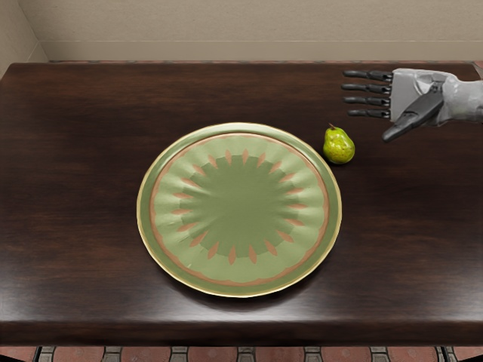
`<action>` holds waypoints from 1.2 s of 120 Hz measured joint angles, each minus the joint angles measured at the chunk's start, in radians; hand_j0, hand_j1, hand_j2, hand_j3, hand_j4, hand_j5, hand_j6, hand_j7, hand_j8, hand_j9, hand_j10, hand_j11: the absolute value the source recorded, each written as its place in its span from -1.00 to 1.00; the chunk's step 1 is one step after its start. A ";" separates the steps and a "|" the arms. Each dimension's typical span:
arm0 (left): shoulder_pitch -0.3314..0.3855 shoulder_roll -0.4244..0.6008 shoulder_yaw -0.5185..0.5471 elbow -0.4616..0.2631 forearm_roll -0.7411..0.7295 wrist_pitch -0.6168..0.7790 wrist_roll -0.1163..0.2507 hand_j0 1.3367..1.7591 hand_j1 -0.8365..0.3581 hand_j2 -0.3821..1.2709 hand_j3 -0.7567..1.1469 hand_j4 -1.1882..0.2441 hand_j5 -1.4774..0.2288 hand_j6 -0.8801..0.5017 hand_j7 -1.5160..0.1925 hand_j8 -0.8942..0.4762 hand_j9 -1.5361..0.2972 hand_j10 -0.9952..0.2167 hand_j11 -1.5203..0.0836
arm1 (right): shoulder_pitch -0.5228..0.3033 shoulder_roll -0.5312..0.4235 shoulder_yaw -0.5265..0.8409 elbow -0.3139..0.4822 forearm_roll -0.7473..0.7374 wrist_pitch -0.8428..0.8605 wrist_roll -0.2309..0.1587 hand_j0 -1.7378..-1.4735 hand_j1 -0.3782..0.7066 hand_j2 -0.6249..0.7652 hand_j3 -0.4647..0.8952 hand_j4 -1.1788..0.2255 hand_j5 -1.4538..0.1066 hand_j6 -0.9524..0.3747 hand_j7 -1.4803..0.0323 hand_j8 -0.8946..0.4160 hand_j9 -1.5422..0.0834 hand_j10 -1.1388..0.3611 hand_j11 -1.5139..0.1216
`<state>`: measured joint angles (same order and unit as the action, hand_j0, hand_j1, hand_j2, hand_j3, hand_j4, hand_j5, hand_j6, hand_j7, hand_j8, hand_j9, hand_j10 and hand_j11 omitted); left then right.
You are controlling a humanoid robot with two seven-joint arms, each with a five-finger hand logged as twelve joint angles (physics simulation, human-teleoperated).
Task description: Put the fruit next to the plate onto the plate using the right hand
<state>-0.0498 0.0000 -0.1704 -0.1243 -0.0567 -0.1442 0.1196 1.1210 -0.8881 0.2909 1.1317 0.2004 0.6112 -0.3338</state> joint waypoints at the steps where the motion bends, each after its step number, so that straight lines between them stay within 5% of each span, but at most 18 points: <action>1: 0.000 0.000 0.000 0.000 0.000 0.000 0.000 0.52 0.98 -0.54 -0.21 0.66 0.73 0.27 0.77 0.30 0.67 0.64 0.89 | 0.000 0.001 0.000 0.000 0.000 0.000 -0.001 -0.40 -0.95 -0.10 -0.32 0.68 0.86 0.44 0.96 0.37 0.90 0.52 0.85; 23: 0.000 0.000 0.000 0.000 0.000 0.000 0.000 0.52 0.98 -0.54 -0.21 0.66 0.73 0.27 0.77 0.30 0.67 0.64 0.89 | 0.002 0.010 0.004 -0.023 -0.006 0.000 -0.010 -0.40 -0.95 -0.10 -0.32 0.68 0.86 0.44 0.96 0.37 0.90 0.52 0.85; 35: 0.000 0.000 0.000 0.000 0.000 0.000 0.000 0.52 0.98 -0.54 -0.21 0.66 0.73 0.27 0.77 0.30 0.67 0.64 0.89 | -0.001 0.092 0.039 -0.125 -0.132 0.000 0.001 -0.40 -0.95 -0.10 -0.32 0.68 0.86 0.44 0.96 0.37 0.90 0.52 0.85; 54: -0.001 0.000 0.000 0.000 0.000 0.000 0.000 0.52 0.98 -0.54 -0.21 0.66 0.73 0.27 0.77 0.30 0.67 0.64 0.89 | -0.017 0.239 0.105 -0.299 -0.429 -0.016 0.141 -0.40 -0.95 -0.10 -0.32 0.68 0.86 0.44 0.96 0.37 0.90 0.52 0.85; 88: 0.000 0.000 0.000 0.000 0.000 0.000 0.000 0.52 0.98 -0.54 -0.21 0.66 0.73 0.27 0.77 0.30 0.67 0.64 0.89 | -0.068 0.333 0.110 -0.350 -0.641 -0.155 0.284 -0.40 -0.95 -0.10 -0.32 0.68 0.86 0.43 0.96 0.36 0.90 0.52 0.85; 144: 0.000 0.000 0.000 0.000 0.000 0.000 0.000 0.52 0.98 -0.54 -0.21 0.66 0.73 0.27 0.77 0.30 0.67 0.64 0.89 | -0.108 0.439 0.011 -0.435 -0.734 -0.286 0.409 -0.40 -0.93 -0.10 -0.32 0.67 0.85 0.42 0.94 0.35 0.89 0.51 0.84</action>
<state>-0.0502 0.0000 -0.1704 -0.1243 -0.0567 -0.1441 0.1196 1.0125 -0.4490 0.3020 0.6964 -0.5334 0.3253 0.0754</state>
